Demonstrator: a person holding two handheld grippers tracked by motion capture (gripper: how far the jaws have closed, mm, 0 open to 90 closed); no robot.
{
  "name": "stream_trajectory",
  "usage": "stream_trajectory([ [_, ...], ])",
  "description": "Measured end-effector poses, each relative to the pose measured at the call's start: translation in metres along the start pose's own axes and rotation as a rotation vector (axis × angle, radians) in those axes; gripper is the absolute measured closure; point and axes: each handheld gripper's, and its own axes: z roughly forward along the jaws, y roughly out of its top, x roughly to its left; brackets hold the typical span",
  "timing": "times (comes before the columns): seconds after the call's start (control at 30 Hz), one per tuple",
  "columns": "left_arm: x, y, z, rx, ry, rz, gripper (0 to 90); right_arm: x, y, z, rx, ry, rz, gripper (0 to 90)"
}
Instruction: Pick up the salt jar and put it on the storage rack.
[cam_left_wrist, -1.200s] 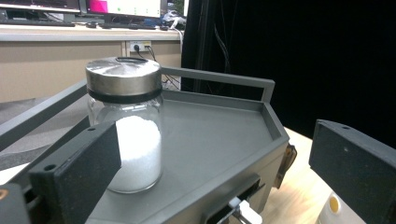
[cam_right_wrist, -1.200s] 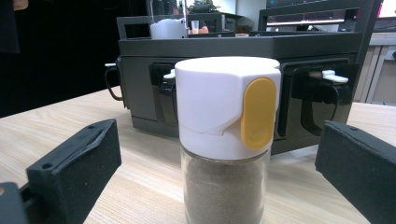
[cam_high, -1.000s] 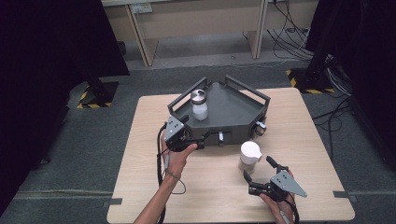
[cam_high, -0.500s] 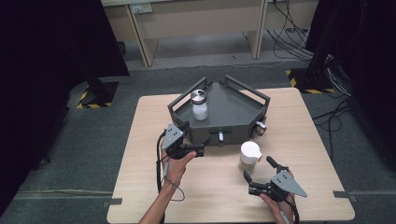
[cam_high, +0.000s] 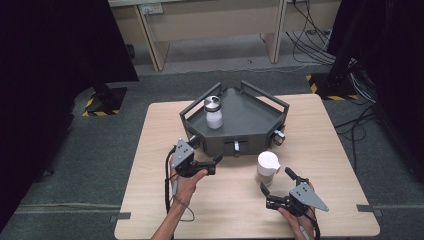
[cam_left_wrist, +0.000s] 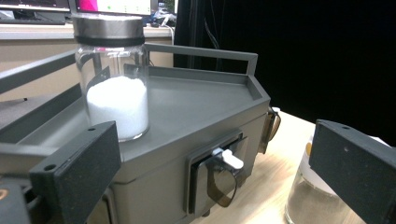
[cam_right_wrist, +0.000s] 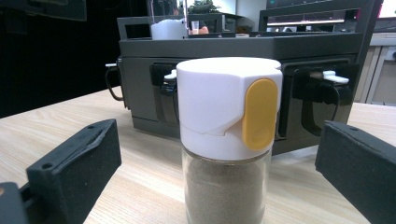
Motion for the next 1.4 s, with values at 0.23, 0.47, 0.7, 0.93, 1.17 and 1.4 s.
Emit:
stream_trajectory([
  [0.23,0.002,-0.006,-0.005,0.002,0.009,0.001,1.4,0.000,0.000,0.000,0.000,0.000,0.000,0.4],
  [0.47,0.002,-0.010,-0.008,0.001,0.005,0.003,1.4,0.001,0.000,0.000,0.001,0.000,0.001,0.4],
  [0.7,0.000,-0.017,-0.011,-0.007,-0.002,-0.004,1.4,0.001,0.000,0.000,0.000,-0.001,0.000,0.4],
  [0.93,0.000,-0.024,-0.015,-0.005,0.006,0.005,1.4,0.001,0.000,-0.001,0.000,-0.002,0.001,0.3],
  [1.17,0.001,-0.036,-0.022,-0.003,0.005,0.011,1.5,0.001,0.000,-0.001,0.000,-0.003,0.000,0.4],
  [1.4,0.003,-0.048,-0.026,-0.007,0.000,-0.002,1.4,0.001,-0.001,0.000,0.001,-0.003,0.000,0.4],
])
